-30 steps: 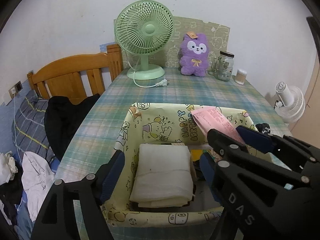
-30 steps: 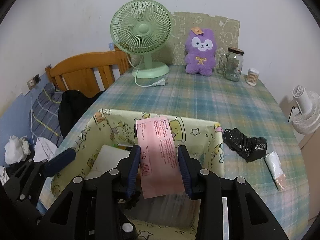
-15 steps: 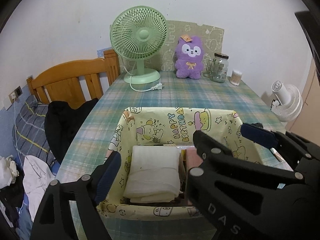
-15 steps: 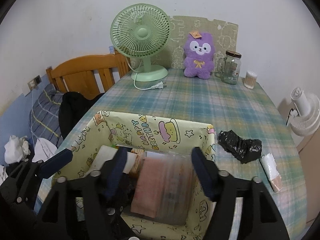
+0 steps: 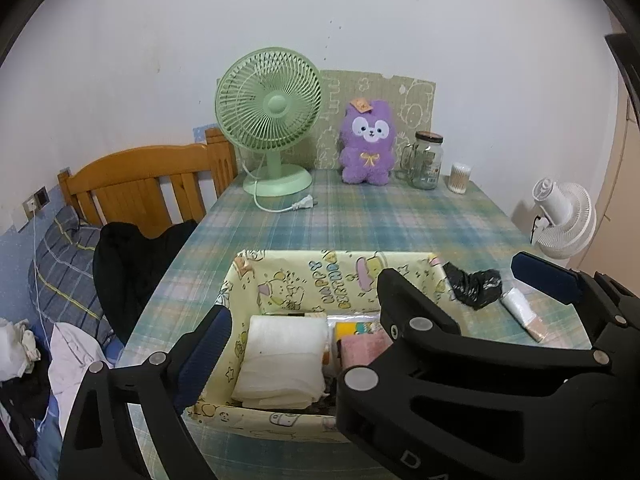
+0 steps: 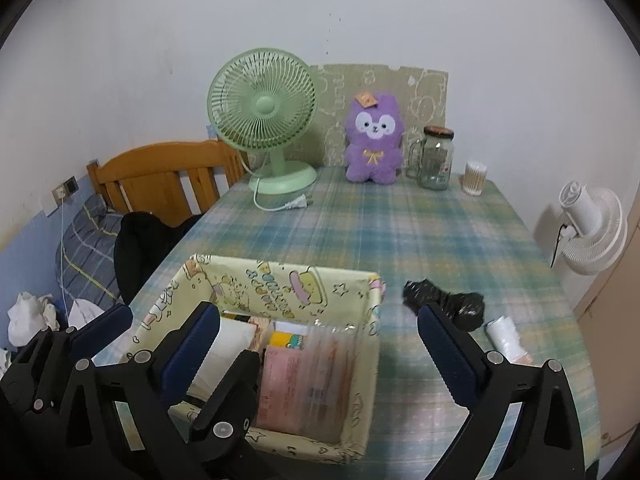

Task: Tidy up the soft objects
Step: 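Withdraw both grippers from the yellow box toward the black bag, then move both grippers over the black bag and the white-beige roll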

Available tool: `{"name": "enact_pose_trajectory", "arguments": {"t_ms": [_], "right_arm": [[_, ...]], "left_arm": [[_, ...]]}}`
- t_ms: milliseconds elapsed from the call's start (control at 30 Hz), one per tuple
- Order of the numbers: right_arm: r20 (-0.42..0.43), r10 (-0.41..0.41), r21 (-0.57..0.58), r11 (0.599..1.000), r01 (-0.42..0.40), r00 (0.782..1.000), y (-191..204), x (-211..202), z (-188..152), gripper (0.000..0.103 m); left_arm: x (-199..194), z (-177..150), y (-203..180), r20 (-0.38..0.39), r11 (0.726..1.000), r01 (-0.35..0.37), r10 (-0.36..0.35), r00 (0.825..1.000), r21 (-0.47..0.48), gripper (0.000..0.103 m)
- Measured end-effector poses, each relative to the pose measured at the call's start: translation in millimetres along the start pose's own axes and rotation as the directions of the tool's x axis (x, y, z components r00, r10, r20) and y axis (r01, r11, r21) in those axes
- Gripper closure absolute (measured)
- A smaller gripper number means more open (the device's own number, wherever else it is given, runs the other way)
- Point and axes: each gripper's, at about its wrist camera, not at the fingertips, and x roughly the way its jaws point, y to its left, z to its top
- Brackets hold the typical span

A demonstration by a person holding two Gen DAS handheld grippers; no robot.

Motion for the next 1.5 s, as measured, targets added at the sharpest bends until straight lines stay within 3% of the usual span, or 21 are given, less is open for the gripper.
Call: {"name": "enact_pose_trajectory", "arguments": {"t_ms": [833,1500], "right_arm": [[0.089,-0.041,0.002,0.999,0.041,0.995,-39,-50,27,0.002],[0.117,-0.095,0.024,0.995,0.093,0.989,-97,-61,24,0.002]], "left_arm": [[-34,28,-45,0.076,0.999,0.036,-0.038,0.996,0.022,0.008],[-26,32,-104,0.091,0.995,0.082,-0.087,0.992,0.053,0.008]]}}
